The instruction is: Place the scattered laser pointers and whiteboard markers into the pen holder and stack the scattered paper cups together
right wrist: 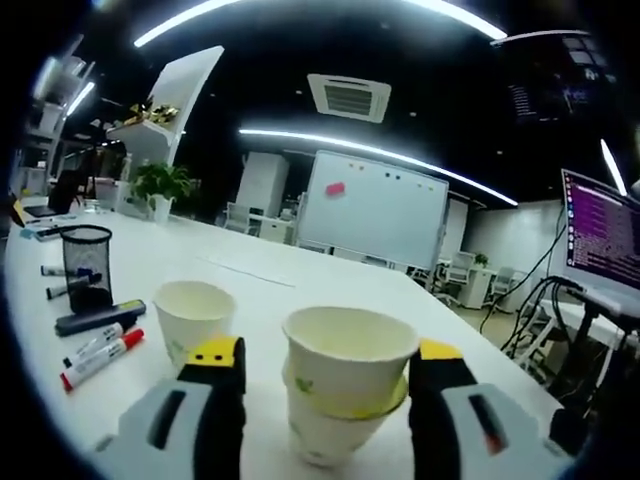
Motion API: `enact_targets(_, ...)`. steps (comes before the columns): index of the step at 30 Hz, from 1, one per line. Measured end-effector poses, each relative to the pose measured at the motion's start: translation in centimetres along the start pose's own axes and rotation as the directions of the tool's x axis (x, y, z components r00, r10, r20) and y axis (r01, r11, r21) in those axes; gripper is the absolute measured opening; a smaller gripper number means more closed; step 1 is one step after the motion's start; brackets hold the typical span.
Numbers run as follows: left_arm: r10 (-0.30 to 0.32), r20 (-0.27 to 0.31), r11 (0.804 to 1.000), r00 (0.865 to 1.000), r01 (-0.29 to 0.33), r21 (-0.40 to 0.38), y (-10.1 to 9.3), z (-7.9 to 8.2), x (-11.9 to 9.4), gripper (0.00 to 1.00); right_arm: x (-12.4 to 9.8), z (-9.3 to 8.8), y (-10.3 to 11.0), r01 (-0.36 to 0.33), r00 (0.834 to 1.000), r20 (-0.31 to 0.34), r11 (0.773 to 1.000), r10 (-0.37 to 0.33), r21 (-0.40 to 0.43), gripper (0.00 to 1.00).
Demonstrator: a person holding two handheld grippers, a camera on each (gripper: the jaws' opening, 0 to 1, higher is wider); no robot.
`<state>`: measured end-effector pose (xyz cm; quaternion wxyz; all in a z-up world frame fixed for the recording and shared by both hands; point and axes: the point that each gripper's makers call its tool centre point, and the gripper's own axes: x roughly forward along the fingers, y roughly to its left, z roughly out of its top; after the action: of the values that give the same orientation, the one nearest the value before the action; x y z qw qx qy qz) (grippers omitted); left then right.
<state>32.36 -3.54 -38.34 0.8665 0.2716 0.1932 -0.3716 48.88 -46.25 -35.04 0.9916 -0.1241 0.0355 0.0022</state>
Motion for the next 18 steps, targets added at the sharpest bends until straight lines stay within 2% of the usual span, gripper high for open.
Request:
enact_targets(8, -0.003, -0.001, 1.000, 1.000, 0.003, 0.000, -0.01, 0.02, 0.25, 0.63, 0.11, -0.14, -0.06, 0.003, 1.000, -0.003, 1.000, -0.003, -0.026, 0.66)
enact_targets(9, -0.007, 0.001, 1.000, 1.000, 0.007, 0.001, -0.06, 0.06, 0.26, 0.63, 0.14, -0.14, 0.09, 0.003, 1.000, -0.006, 0.999, -0.003, -0.037, 0.66)
enact_targets(10, 0.034, 0.005, 0.999, 0.999, -0.034, 0.020, 0.65, 0.30, -0.05, 0.63, 0.11, -0.14, 0.05, 0.006, 1.000, -0.003, 0.999, -0.007, -0.053, 0.66)
enact_targets(11, 0.036, 0.006, 0.999, 0.999, -0.036, 0.022, 0.63, 0.33, -0.12, 0.63, 0.06, -0.21, -0.05, 0.008, 1.000, -0.004, 0.998, -0.008, -0.058, 0.66)
enact_targets(12, 0.013, 0.002, 1.000, 1.000, -0.013, 0.016, 0.08, 0.31, -0.05, 0.63, 0.02, -0.18, -0.10, 0.009, 1.000, -0.003, 0.998, -0.009, -0.060, 0.66)
enact_targets(14, 0.034, -0.013, 0.999, 0.999, -0.034, 0.001, 0.31, -0.02, -0.29, 0.63, 0.00, -0.03, -0.04, 0.012, 1.000, 0.005, 0.997, -0.011, -0.072, 0.66)
enact_targets(18, 0.025, 0.003, 1.000, 1.000, -0.025, 0.019, 0.30, 0.27, -0.19, 0.63, 0.08, -0.28, -0.13, 0.025, 1.000, -0.008, 0.991, -0.027, -0.128, 0.67)
